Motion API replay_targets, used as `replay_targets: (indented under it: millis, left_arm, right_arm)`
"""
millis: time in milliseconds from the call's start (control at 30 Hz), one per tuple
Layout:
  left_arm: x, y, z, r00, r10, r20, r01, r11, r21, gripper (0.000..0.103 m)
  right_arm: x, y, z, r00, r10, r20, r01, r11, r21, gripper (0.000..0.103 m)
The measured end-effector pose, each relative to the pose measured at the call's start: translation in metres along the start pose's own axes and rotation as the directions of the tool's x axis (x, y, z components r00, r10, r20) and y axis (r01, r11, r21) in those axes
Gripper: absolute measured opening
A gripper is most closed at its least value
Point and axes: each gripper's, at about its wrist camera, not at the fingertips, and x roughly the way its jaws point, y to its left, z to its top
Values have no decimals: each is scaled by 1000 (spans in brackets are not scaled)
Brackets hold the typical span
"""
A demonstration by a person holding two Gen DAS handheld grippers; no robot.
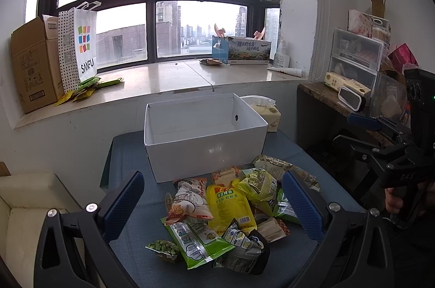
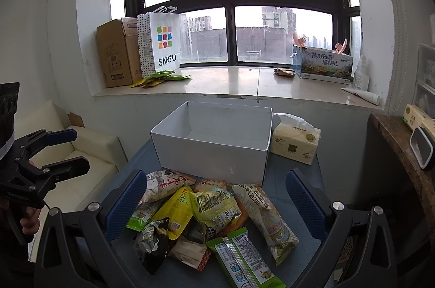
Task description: Organize snacks
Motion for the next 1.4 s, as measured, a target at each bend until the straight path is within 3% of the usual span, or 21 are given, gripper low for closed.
replay_targets:
  millis: [133, 267, 533, 600, 733, 833, 900, 933, 1000, 1033, 1200, 1400]
  left_arm:
    - [0, 0, 0, 1000, 0, 2, 0, 1000, 1, 103]
    - [2, 3, -4, 1000, 8, -4, -8, 1000, -3, 103]
    - [9, 19, -20, 999, 26, -36, -27, 1000, -15, 103]
    - [12, 25, -24, 998, 31, -50, -33, 999, -29, 103]
    - [16, 32, -30, 997, 42, -66, -45, 998, -43, 103]
    - [18, 33, -33, 997, 42, -67, -45, 998, -42, 103]
    - [20, 33, -35, 996, 40, -77, -43, 998, -41, 103]
    - [22, 32, -36, 996, 39, -80, -42, 998, -38, 103]
    - [24, 30, -36, 995, 41, -87, -43, 999, -31, 103]
    - [25, 29, -37, 995, 40, -89, -43, 999, -26, 103]
    - [31, 26, -37, 995, 35, -99, -37, 999, -19, 103]
    - [52, 28, -35, 990, 23, -139, -25, 1000, -17, 103]
  right_arm:
    - [11, -1, -5, 999, 1, -45, -3, 999, -38, 103]
    - [43, -7, -25, 982, 23, -187, -39, 996, -81, 103]
    - [114, -32, -106, 873, -22, -487, -80, 979, -188, 103]
    - [119, -40, -118, 858, -24, -513, -86, 978, -191, 103]
    - [117, -40, -128, 853, -43, -521, -88, 971, -223, 103]
    - [107, -38, -134, 859, 7, -511, -117, 976, -184, 103]
    - [108, -34, -141, 851, -5, -525, -119, 972, -202, 103]
    - [111, -33, -145, 846, -13, -533, -118, 970, -212, 100]
    - [120, -36, -154, 819, -10, -573, -127, 972, -198, 72]
    - [122, -41, -155, 806, 12, -591, -139, 976, -169, 73]
    - [110, -56, -144, 806, 100, -584, -175, 982, -73, 65]
    - [56, -61, -109, 873, 100, -478, -157, 984, -80, 65]
